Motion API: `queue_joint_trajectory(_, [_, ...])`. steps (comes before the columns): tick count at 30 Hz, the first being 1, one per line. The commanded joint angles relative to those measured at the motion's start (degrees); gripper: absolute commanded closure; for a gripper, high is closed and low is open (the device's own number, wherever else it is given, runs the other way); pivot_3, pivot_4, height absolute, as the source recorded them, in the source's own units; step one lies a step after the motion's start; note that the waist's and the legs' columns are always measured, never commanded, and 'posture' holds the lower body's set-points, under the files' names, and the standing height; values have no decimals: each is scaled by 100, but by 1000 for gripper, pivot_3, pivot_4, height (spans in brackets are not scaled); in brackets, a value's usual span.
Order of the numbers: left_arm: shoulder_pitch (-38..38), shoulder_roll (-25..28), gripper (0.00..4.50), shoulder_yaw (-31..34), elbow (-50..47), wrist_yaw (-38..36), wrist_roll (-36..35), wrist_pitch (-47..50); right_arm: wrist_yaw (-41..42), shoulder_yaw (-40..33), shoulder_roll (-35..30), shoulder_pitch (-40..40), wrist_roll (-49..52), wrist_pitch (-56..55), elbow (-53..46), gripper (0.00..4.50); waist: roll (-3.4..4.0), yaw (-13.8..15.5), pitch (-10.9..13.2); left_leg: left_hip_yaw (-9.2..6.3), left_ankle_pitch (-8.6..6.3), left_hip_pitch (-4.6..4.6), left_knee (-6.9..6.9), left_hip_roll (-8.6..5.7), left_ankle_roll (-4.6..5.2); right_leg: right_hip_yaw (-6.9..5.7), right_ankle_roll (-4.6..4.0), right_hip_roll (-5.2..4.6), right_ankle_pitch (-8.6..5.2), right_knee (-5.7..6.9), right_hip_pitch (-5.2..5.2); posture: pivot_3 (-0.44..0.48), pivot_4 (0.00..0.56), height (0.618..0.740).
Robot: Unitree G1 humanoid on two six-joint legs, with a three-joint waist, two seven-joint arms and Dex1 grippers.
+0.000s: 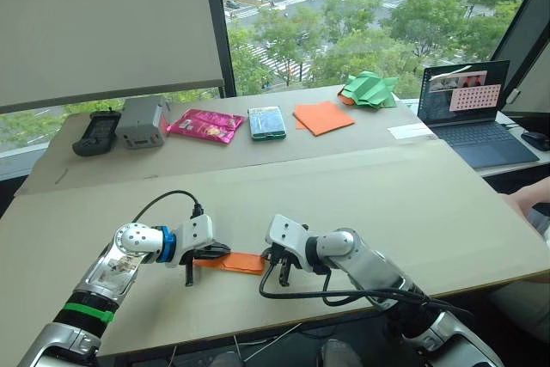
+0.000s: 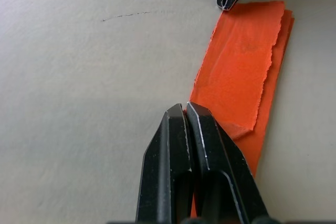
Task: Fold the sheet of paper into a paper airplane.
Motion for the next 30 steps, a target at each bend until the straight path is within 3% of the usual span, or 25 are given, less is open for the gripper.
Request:
queue_joint_trajectory(1, [670, 459, 4380, -232, 826, 234, 684, 697, 105, 196, -152, 135, -178, 153, 146, 4477, 0, -2, 0, -5, -7, 16, 0, 0, 2, -7, 0, 0, 0, 1, 3, 0, 150, 702])
queue_joint_trajectory(10, [1458, 864, 4380, 278, 137, 440, 361, 935, 115, 290, -86, -6, -232, -48, 249, 4477, 16, -99, 8, -26, -72, 74, -1, 14, 22, -153, 2, -68, 1, 3, -51, 0, 150, 702])
queue_joint_trajectory(18, [1384, 524, 4380, 577, -256, 635, -97, 1233, -26, 14, 36, -83, -250, -502, 307, 4477, 14, -47, 16, -20, -98, 75, -2, 14, 27, -153, 16, -64, 10, 5, -105, 0, 150, 702])
queue_joint_trajectory(26, [1391, 378, 4380, 1437, -795, 650, -977, 1641, -168, -804, 198, -56, 98, -1157, -229, 4477, -52, 61, 146, -14, -100, 35, 10, 14, 23, -153, 17, -61, 12, -8, -146, 0, 150, 702])
queue_joint_trajectory(30, [1276, 297, 4380, 2110, -1186, 791, -1607, 1899, -72, -1094, 183, 173, 433, -886, -869, 4477, -96, 84, 181, -10, -99, 31, 28, 14, 25, -149, 60, -59, 70, -7, -133, 0, 150, 702])
